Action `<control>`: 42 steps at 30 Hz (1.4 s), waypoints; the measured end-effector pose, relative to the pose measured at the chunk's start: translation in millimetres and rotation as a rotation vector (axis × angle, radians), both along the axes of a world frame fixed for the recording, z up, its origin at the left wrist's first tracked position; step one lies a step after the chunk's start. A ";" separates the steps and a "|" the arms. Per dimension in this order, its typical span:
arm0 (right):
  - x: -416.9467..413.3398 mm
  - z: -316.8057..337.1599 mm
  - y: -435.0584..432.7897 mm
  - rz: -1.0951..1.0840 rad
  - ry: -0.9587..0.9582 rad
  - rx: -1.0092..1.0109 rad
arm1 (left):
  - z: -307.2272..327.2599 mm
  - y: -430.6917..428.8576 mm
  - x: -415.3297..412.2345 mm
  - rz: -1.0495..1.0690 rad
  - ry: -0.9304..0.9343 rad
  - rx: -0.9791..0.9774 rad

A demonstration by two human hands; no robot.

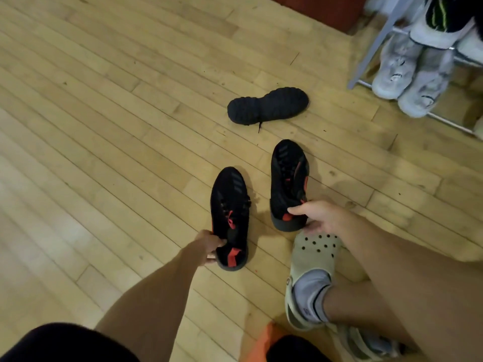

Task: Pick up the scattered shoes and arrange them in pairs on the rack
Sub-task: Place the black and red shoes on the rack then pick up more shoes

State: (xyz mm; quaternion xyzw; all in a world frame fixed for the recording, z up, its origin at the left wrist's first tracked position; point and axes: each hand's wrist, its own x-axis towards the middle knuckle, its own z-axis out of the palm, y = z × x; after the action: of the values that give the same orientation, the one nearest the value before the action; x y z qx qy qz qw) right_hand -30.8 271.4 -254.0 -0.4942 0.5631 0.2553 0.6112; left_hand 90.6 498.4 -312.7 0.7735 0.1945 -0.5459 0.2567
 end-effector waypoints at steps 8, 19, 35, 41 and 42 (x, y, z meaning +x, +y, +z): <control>0.5 16.2 4.1 0.141 0.075 -0.301 | 13.2 -10.7 -18.0 0.099 0.141 -0.250; -2.2 160.0 -49.8 0.556 0.116 -0.735 | 102.7 -81.3 -2.9 0.002 -0.180 -0.475; -168.6 335.1 -139.9 -0.361 -0.292 -0.804 | 335.7 -237.8 -23.8 -0.357 -0.496 -0.960; -192.5 366.8 -178.2 -0.671 -0.501 -0.804 | 411.1 -317.3 -40.3 -0.501 -0.586 -1.042; -191.4 370.9 -187.8 -0.706 -0.527 -0.799 | 422.4 -332.2 -41.9 -0.513 -0.592 -1.051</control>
State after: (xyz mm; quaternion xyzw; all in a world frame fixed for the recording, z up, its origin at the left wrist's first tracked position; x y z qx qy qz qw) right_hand -222.2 83.7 116.9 -0.5157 0.5753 -0.3262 0.5448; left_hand 48.7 166.2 109.7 0.6843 -0.3678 -0.3764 0.5048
